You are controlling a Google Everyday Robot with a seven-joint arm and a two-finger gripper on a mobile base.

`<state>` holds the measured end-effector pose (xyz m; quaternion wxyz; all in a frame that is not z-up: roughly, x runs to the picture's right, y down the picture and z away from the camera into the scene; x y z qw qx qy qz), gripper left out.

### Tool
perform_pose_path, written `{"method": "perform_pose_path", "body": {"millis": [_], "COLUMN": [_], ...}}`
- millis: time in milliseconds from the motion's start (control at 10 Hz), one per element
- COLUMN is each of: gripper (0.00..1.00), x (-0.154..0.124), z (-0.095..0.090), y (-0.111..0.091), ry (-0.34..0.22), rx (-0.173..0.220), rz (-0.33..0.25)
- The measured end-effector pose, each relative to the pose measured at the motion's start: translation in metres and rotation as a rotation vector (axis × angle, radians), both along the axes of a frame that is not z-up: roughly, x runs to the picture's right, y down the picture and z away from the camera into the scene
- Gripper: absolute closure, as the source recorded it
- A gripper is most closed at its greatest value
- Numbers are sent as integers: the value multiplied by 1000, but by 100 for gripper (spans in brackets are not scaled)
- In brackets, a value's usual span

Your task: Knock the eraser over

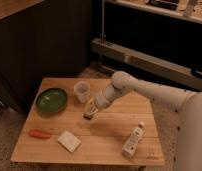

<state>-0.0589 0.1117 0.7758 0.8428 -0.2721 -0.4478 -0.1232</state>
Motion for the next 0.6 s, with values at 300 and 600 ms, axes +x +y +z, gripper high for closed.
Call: {"method": "perform_pose_path", "body": {"millis": [300,600], "gripper": [100,100], "x": [1,-1], "z": [1,-1], "y": [-3,-5], "ry": [-2,-5], "rx": [-8,-15], "rz": [-8,-10]}}
